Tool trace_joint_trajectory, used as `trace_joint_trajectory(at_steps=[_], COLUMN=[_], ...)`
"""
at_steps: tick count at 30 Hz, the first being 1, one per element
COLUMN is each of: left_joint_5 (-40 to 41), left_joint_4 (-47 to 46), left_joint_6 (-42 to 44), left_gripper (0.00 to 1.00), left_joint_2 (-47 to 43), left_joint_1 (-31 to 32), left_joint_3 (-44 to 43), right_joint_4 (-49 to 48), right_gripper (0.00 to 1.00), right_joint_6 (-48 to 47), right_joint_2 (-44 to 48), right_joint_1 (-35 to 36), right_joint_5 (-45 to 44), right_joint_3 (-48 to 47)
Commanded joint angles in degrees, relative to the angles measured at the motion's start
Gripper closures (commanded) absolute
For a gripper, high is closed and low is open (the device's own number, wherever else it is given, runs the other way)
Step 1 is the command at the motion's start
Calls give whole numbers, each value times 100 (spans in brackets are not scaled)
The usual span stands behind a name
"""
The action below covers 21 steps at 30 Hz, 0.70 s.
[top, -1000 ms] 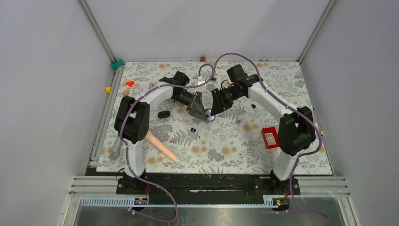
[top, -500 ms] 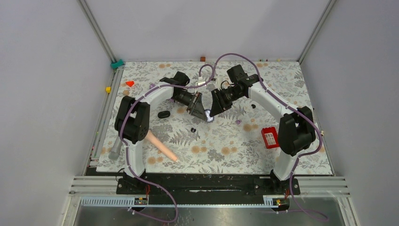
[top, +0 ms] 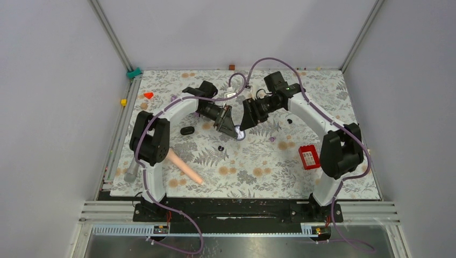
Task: Insert the wireless bluetooth earbuds into the charging case
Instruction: Pick up the charging case at the center of the board.
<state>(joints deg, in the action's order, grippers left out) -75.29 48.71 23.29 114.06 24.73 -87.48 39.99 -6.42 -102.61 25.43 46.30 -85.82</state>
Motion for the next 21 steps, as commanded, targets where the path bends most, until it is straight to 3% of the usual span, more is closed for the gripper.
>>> trace_joint_trajectory(at_steps=[1, 7, 9, 11, 13, 15, 18, 21], left_joint_5=[-49, 758, 931, 1136, 1375, 1472, 1394, 1369], left_joint_4=[536, 265, -555, -1947, -3390, -4222, -4913, -6401], left_joint_6=[535, 190, -449, -1460, -2484, -3163, -4023, -5308], left_gripper=[97, 98, 99, 99, 97, 99, 100, 100], left_joint_2=[-831, -2026, -2518, -3104, -3696, -3975, -3860, -3623], left_joint_1=[-66, -285, -335, -372, -384, -382, -377, -343], left_joint_3=[-559, -734, -416, 301, 1100, 1594, 1971, 2582], right_joint_4=[-94, -107, -289, -831, -1818, -3052, -5103, -6716], right_gripper=[28, 16, 12, 12, 12, 15, 18, 20], right_joint_6=[20, -265, -257, -46, 355, 904, 1866, 2748], right_joint_2=[752, 1530, 1764, 2077, 2437, 2814, 3236, 3282], right_joint_1=[-398, -622, -617, -616, -617, -605, -604, -609], right_joint_5=[355, 645, 851, 1010, 1072, 1202, 1405, 1551], right_joint_3=[-226, -419, -374, -91, 441, 1105, 2128, 2853])
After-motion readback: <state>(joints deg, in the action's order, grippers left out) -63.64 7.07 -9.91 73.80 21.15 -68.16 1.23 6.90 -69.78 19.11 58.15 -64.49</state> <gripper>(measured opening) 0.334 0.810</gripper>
